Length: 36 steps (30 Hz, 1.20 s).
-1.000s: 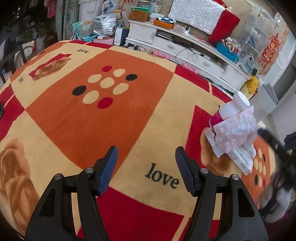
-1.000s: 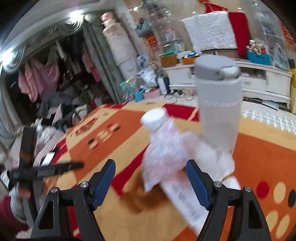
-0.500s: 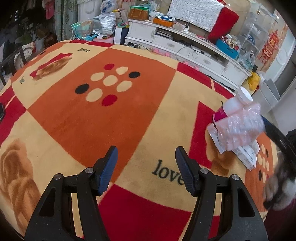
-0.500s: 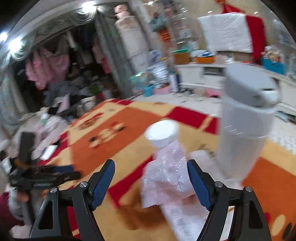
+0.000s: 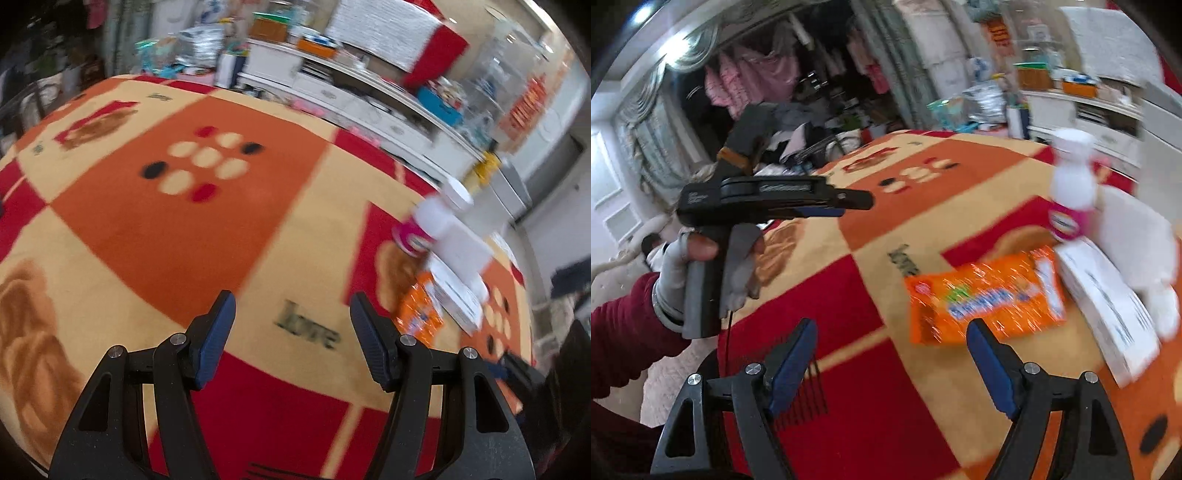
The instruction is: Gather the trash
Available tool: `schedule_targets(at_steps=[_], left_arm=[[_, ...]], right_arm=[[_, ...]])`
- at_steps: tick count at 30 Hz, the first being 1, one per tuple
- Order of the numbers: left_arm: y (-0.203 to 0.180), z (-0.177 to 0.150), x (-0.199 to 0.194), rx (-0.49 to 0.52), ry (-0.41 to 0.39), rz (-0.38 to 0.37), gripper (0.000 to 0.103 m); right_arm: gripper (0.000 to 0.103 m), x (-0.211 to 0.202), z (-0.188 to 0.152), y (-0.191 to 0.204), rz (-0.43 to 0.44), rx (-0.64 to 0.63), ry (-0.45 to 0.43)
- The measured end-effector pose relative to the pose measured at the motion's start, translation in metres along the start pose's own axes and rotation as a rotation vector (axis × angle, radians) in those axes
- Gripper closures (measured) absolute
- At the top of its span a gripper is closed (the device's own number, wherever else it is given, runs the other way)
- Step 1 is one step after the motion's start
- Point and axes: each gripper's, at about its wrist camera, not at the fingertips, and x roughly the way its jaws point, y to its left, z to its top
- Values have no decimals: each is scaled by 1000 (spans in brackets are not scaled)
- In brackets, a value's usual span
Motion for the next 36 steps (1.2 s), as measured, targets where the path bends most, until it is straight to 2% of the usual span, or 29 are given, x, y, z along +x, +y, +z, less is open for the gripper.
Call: schedule_targets(at_steps=[4,7,9,12,15,19,20,21,22,24,28,31,33,36], left_arm=[[-39,-13,11,90,40,-77,40],[-75,-24,23,206,69,-102,40],[-92,-30,29,274,77,-89,40],[-106,-34,37,338,101,-84,40],[-107,-36,38,361,104,-77,40],[-100,-34,37,373,106,-88,40],[-99,-33,38,376,109,-93,40],[-100,-34,39,381,112,-99,39],[-100,-34,40,390,116,-104,38],[-102,-35,46,414,127,-98,37],[-107,-37,57,464,152,-80,37],[-112,-36,66,520,139,-57,37],[-114,-34,80,545,154,-36,37],[-114,-31,88,539,155,-57,33]], right_arm=[[21,-23,-10,-36,-213,73,6],[21,-35,-9,-66,-315,132,-6],[21,-39,-3,-78,-339,139,-8],[22,-31,9,-94,-378,128,34],[25,-19,21,-97,-425,73,55],[26,10,32,-98,-491,-18,129],[30,15,32,-99,-503,-38,138],[44,19,32,-97,-519,-56,149],[50,21,31,-94,-532,-75,162],[51,19,24,-89,-512,-93,173],[51,-19,-3,-73,-562,-83,148],[51,-65,-40,-73,-584,43,124],[51,-80,-59,-78,-562,123,128],[49,-94,-81,-83,-526,210,98]])
